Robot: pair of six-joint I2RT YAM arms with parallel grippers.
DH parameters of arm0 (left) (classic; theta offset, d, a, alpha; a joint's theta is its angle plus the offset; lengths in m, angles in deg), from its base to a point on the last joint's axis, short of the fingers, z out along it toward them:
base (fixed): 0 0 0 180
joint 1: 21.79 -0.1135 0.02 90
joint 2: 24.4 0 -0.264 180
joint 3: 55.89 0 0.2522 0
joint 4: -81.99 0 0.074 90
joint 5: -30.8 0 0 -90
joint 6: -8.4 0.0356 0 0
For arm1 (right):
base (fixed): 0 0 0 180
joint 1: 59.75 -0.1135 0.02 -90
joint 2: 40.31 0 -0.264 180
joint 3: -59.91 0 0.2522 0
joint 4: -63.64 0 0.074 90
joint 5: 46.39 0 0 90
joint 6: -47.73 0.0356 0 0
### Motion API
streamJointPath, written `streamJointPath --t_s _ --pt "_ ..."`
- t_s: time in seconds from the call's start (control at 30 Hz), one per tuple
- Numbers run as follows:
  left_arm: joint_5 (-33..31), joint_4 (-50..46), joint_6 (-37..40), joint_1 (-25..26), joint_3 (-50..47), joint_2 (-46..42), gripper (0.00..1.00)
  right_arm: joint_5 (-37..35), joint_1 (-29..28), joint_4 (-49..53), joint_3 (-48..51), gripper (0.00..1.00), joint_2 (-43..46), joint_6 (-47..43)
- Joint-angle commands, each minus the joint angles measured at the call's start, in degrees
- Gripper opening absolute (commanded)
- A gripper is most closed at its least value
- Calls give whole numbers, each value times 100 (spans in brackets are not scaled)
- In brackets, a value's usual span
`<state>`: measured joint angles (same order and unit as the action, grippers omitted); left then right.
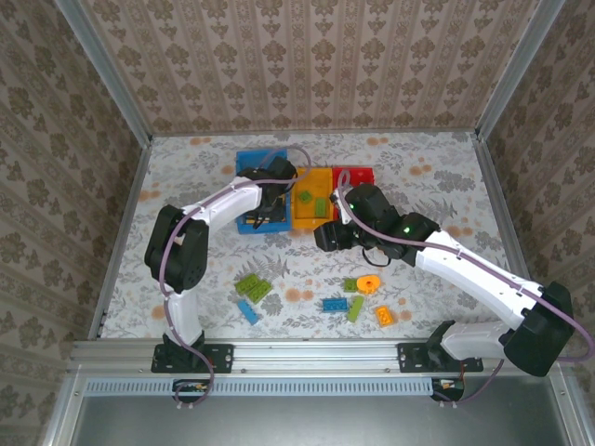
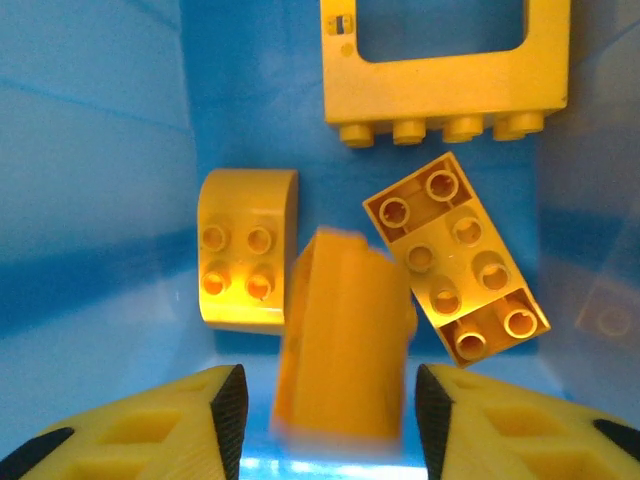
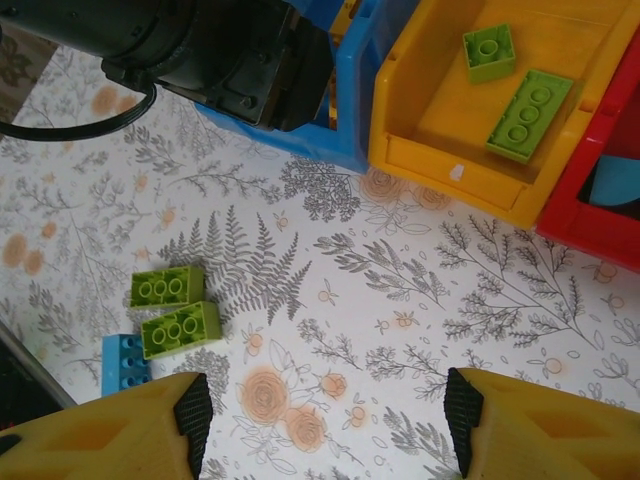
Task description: Sort the legos into containers by color
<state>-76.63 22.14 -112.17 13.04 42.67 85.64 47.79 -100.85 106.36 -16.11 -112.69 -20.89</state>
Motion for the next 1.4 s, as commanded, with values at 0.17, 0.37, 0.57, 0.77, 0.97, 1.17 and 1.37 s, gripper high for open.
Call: streamJointPath --t_s 0.17,0.37,0.57,0.77,0.97,1.17,1.37 --pt "-195 -184 -92 84 -34 -379 61 -149 -90 373 -11 68 81 -718" --pt "-237 -431 -455 206 -271 -1387 61 180 -860 -185 268 69 -36 -1584" --pt "-263 -897 -844 230 -1221 -3081 65 652 -2138 -790 183 69 -976 -1737" --pt "-351 -1730 -1190 226 -2134 -5079 66 632 -2954 -969 -530 69 -2307 -1037" --pt "-333 -2603 -1295 218 -2449 -6642 66 264 -3088 -624 -1348 68 -3437 92" --pt "-290 -3120 -1193 211 -2358 -7257 66 -50 -3102 20 -2133 67 -4303 752" --pt "-288 -3276 -1204 209 -2385 -7600 66 -284 -3107 538 -2493 62 -4649 1012"
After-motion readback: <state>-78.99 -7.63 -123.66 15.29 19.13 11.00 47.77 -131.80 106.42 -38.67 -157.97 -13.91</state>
